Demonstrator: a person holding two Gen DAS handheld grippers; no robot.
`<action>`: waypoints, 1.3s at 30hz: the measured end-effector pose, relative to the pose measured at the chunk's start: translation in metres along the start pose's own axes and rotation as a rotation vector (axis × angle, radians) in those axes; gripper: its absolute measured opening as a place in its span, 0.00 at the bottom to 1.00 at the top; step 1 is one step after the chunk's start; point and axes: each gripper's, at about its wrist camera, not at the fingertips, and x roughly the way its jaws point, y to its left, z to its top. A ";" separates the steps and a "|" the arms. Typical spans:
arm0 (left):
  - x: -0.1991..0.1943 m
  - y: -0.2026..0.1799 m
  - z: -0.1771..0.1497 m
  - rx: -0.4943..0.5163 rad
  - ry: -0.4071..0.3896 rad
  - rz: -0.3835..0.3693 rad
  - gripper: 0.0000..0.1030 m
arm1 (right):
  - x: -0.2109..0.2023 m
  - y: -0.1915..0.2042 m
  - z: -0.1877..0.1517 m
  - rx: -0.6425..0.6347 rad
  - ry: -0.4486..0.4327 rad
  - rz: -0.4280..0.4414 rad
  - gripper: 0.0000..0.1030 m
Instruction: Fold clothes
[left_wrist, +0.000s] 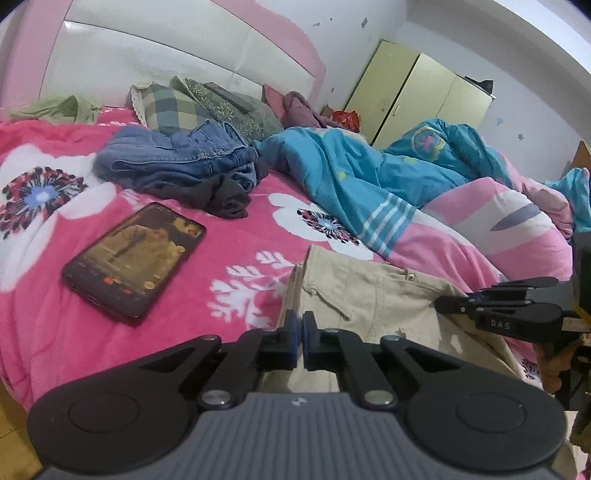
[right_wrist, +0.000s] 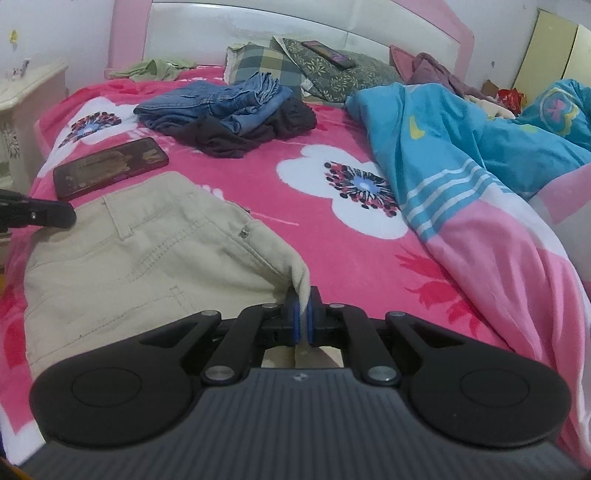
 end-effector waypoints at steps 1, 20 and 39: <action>0.002 0.001 -0.001 0.003 0.006 0.005 0.03 | 0.002 0.000 -0.001 0.002 0.000 0.003 0.02; -0.019 -0.034 0.018 0.061 -0.040 0.032 0.34 | -0.012 -0.018 -0.016 0.118 -0.060 0.012 0.68; 0.097 -0.087 -0.011 0.176 0.109 0.117 0.21 | -0.179 -0.083 -0.180 0.236 -0.047 -0.158 0.39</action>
